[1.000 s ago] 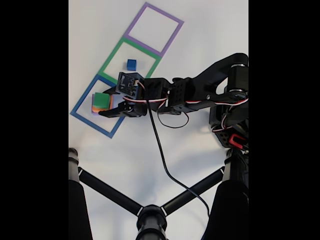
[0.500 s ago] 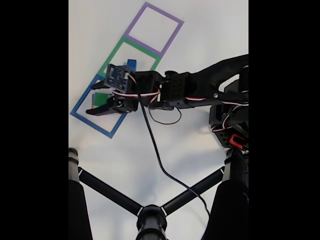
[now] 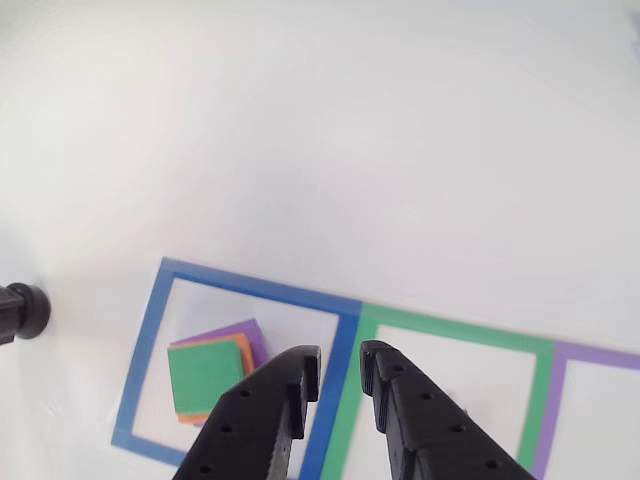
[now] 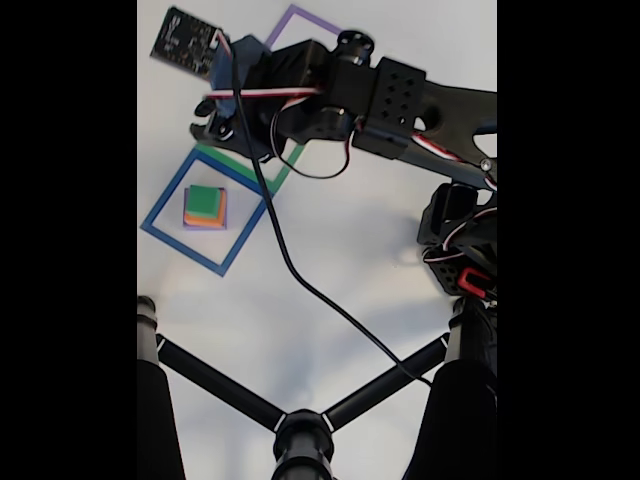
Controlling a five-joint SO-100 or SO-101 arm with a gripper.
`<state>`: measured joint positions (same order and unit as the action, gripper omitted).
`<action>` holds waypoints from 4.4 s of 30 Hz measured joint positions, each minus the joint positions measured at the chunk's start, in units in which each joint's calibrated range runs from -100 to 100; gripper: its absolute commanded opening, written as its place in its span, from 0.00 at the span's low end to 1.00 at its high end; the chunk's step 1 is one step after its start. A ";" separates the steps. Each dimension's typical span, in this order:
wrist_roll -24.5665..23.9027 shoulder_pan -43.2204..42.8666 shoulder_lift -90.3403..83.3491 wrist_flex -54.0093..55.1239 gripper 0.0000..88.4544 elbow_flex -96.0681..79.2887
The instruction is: Tower of hanoi
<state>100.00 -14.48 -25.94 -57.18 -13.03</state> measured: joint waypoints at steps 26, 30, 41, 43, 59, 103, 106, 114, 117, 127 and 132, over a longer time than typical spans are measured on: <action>0.00 15.94 -12.68 -24.14 0.26 5.94; 0.00 18.76 -19.56 -10.92 0.30 -12.47; 0.00 23.32 -27.54 34.98 0.33 -59.53; 0.00 23.71 -26.87 42.18 0.33 -64.86; -0.59 23.81 -3.36 77.40 0.32 -74.58; 0.00 19.92 38.20 107.72 0.31 -59.27; 0.00 19.92 38.87 107.72 0.31 -58.32; 0.00 19.24 38.87 107.72 0.30 -58.15; 0.00 18.95 38.87 107.72 0.30 -58.15; 0.00 18.17 39.55 107.72 0.27 -58.15; 0.00 17.78 39.55 107.72 0.23 -58.15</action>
<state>100.00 3.30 13.60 50.53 -71.18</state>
